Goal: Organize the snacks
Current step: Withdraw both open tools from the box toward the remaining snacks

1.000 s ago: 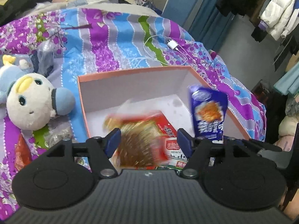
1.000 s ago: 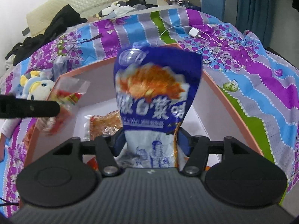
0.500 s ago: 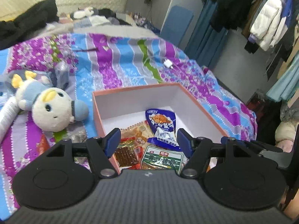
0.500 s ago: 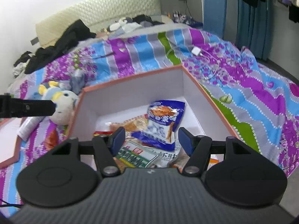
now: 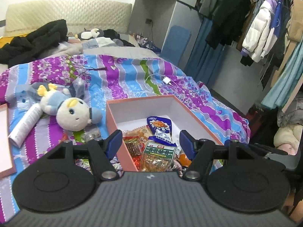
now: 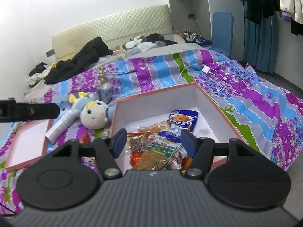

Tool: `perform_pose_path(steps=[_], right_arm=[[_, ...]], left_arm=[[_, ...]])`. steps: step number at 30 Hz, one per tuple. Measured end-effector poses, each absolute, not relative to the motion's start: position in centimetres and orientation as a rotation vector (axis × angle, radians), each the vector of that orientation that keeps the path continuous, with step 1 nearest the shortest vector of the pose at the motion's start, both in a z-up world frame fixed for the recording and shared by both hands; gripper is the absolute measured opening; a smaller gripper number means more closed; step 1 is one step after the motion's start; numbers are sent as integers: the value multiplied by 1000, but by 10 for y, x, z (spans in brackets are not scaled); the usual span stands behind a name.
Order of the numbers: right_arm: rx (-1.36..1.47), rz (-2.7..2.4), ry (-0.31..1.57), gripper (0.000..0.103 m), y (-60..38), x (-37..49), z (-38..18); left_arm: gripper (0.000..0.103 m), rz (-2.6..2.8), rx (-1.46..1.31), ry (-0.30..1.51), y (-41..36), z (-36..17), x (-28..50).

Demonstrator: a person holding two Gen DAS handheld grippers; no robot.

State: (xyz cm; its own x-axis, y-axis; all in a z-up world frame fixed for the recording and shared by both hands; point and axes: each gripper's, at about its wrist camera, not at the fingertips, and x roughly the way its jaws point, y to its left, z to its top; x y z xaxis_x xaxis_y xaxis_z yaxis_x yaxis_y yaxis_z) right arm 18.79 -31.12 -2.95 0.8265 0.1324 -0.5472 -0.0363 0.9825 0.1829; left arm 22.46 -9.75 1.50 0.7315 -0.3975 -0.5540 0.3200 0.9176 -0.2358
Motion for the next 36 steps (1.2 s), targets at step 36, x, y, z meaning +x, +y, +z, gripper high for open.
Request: perform_pose_path(steps=[36], right_arm=[[117,260,592,65,-213,42,-64]], left_arm=[[72,-184,-241,664,14,-38,28]])
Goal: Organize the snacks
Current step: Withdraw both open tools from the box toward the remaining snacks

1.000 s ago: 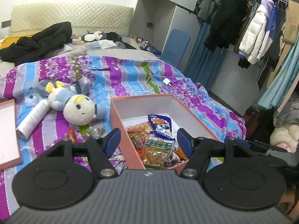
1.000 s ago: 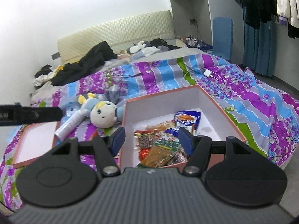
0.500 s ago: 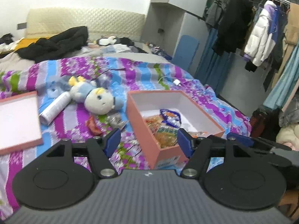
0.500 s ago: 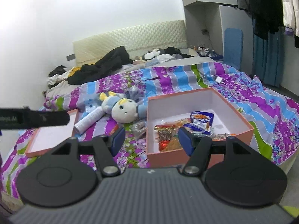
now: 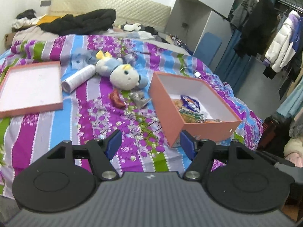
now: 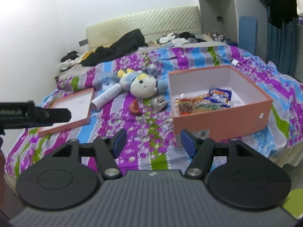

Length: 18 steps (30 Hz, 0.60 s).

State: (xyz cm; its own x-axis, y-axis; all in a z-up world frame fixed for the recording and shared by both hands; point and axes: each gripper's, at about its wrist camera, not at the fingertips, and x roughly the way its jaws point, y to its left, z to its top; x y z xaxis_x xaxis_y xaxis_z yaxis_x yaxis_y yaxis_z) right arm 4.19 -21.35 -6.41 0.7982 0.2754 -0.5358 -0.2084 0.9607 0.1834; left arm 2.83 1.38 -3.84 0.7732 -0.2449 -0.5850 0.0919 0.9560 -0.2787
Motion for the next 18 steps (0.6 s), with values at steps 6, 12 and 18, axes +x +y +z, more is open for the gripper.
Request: perform_pose_path(steps=[6,12,18], right_arm=[[79,260,601,65,-201,50,-75],[40,259,607,65,-189,69,-88],[-24,272,579,65,-169,99,-99]], left_arm=[[72,-175,-263,693,24,-54,43],[72,-169,-273,727,36,-75,74],[72,-148,-285,747,50,-97,117]])
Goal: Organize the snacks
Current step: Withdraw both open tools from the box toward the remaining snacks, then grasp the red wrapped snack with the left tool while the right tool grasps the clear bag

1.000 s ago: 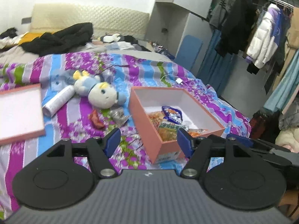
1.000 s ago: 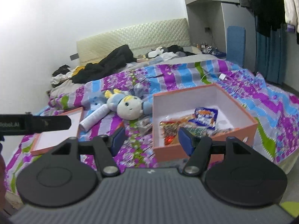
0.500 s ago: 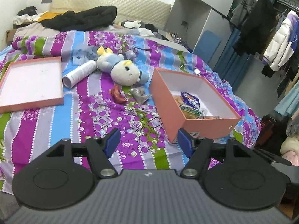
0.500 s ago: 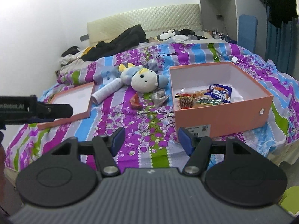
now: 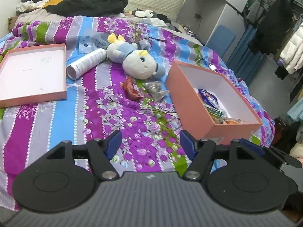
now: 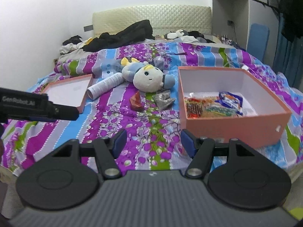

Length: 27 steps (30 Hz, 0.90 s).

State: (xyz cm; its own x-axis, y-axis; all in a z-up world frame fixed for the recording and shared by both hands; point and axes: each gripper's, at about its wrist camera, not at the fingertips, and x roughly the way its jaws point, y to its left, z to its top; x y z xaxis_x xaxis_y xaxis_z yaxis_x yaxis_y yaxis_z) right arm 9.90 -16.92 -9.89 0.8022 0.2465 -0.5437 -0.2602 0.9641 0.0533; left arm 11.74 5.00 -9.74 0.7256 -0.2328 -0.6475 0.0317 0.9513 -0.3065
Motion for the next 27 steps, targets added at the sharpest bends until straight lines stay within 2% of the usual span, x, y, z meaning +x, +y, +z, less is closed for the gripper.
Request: perform_pose_path(steps=[27], right_arm=[[-212,241,576,65,-95,258,-174]], left_arm=[[72,-138,-416,799,104,-183,320]])
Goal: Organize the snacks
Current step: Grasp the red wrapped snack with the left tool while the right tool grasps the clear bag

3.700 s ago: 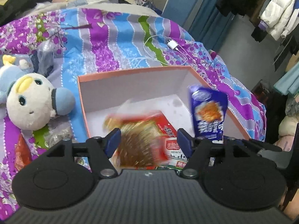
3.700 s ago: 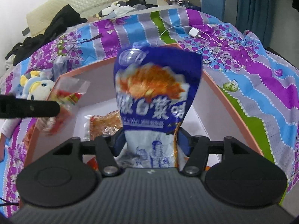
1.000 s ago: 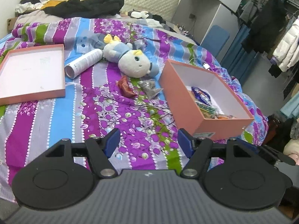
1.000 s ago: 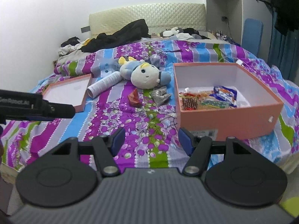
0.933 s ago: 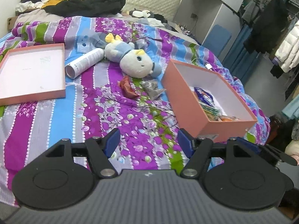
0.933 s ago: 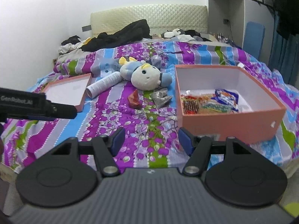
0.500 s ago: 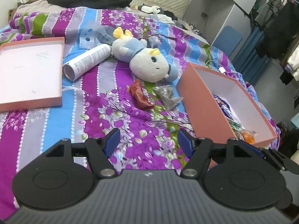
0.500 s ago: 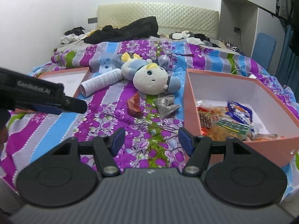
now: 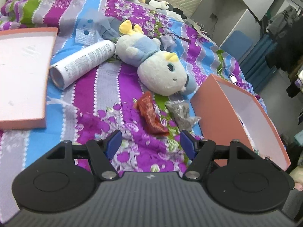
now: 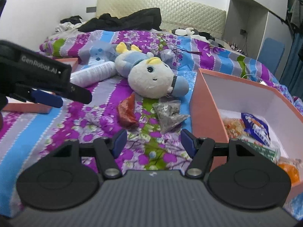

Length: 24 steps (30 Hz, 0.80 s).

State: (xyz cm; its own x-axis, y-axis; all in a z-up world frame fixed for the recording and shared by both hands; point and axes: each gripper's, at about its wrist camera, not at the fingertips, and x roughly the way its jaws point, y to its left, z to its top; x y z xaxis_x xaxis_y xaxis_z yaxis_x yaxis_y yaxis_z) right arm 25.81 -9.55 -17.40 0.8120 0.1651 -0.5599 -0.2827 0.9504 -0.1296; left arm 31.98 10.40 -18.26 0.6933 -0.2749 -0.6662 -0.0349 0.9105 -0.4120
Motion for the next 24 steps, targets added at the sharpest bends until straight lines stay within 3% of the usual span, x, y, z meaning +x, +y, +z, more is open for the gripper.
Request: perform_pose_path(steps=[24], right_arm=[[-464,204,548,64,-59,371,-256]], left_arm=[[70,-241,-573,855,92,-257,425]])
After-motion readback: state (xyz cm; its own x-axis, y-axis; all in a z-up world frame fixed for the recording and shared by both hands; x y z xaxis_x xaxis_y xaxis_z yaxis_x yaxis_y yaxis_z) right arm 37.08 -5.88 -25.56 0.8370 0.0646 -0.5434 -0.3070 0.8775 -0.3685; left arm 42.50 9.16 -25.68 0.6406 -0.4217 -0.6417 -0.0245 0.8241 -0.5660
